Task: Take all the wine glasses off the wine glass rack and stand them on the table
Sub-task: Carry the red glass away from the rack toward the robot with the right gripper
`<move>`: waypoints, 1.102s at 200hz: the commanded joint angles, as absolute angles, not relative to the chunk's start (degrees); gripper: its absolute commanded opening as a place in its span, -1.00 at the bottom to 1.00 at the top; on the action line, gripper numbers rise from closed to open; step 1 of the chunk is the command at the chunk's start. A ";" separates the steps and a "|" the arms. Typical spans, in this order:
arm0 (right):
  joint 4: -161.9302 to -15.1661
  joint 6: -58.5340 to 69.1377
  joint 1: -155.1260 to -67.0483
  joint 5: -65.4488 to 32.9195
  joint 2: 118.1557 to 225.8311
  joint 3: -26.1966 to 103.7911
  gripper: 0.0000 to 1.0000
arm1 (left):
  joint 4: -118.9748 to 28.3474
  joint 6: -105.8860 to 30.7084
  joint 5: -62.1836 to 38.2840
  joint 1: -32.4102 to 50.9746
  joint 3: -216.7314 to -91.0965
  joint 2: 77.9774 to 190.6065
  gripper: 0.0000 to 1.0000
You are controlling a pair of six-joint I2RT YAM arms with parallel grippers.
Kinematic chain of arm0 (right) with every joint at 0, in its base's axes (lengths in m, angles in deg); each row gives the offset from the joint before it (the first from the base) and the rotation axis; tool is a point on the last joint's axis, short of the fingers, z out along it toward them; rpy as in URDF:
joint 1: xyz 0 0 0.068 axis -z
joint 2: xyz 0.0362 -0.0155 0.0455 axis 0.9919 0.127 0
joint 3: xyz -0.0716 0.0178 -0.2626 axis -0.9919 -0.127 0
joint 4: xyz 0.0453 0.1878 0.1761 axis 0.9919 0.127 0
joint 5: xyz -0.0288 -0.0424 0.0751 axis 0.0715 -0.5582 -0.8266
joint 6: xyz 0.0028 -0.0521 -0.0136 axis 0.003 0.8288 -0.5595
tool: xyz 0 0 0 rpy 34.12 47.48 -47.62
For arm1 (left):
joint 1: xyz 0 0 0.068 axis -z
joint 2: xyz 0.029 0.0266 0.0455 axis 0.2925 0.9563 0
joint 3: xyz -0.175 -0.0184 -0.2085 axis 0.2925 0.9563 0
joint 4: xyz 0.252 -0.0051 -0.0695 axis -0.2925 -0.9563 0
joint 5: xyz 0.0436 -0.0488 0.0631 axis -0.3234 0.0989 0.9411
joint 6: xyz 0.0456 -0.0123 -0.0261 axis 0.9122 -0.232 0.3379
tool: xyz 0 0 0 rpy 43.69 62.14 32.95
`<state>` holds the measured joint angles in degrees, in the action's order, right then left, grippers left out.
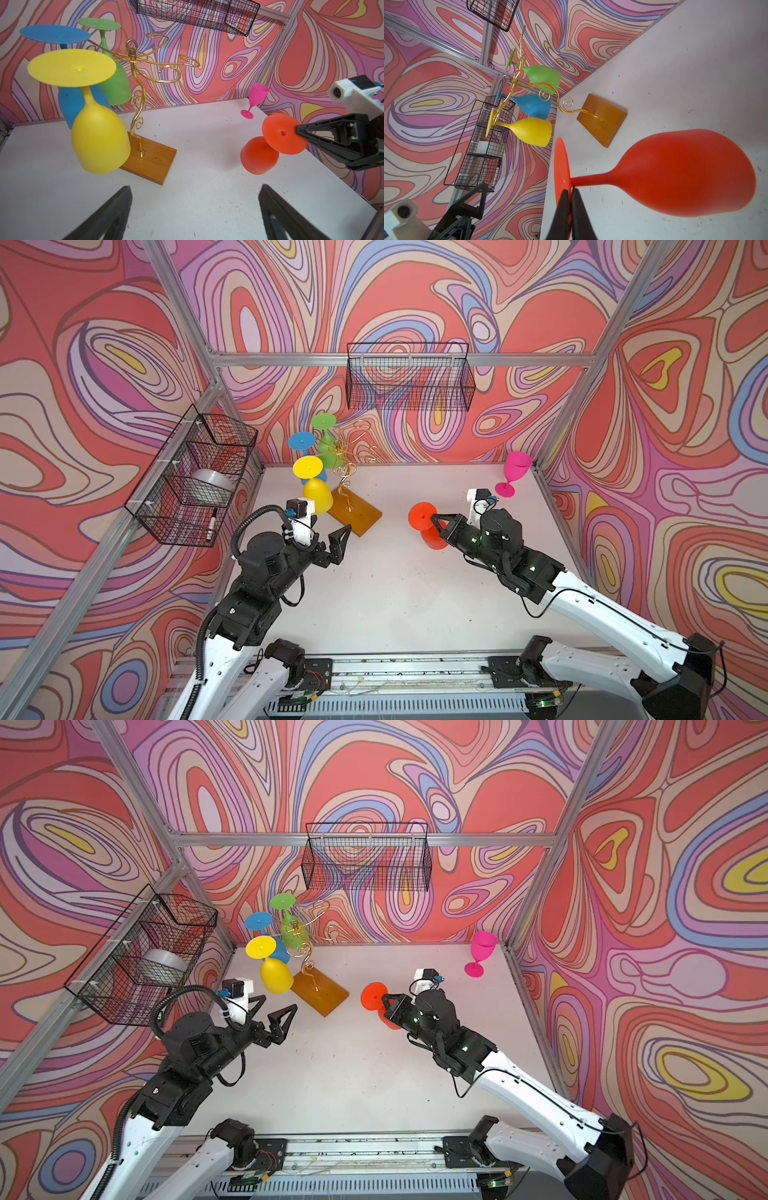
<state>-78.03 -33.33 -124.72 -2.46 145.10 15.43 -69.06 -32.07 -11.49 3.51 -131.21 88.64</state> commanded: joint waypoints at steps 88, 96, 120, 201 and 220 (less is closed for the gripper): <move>-70.47 1.35 -124.54 -16.79 157.81 22.01 -1.00 | -67.59 -31.24 -10.48 1.85 -131.75 92.75 0.85; -70.21 3.28 -124.53 -17.50 158.09 22.31 -1.00 | -67.40 -31.27 -10.42 1.36 -131.62 92.72 0.85; -70.03 9.09 -124.53 -18.01 158.03 22.95 -1.00 | -66.36 -31.69 -11.01 -0.25 -131.14 93.28 0.85; -80.00 19.61 -125.08 -19.43 153.64 13.64 -1.00 | -68.65 -33.02 -9.83 -0.61 -132.36 95.00 0.84; -82.22 23.39 -126.22 -17.09 151.46 10.62 -1.00 | -70.08 -35.22 -11.65 -0.38 -133.25 95.19 0.84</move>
<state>-76.82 16.81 -124.99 -19.05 154.58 14.27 -68.43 -32.71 -10.17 -0.30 -131.32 95.39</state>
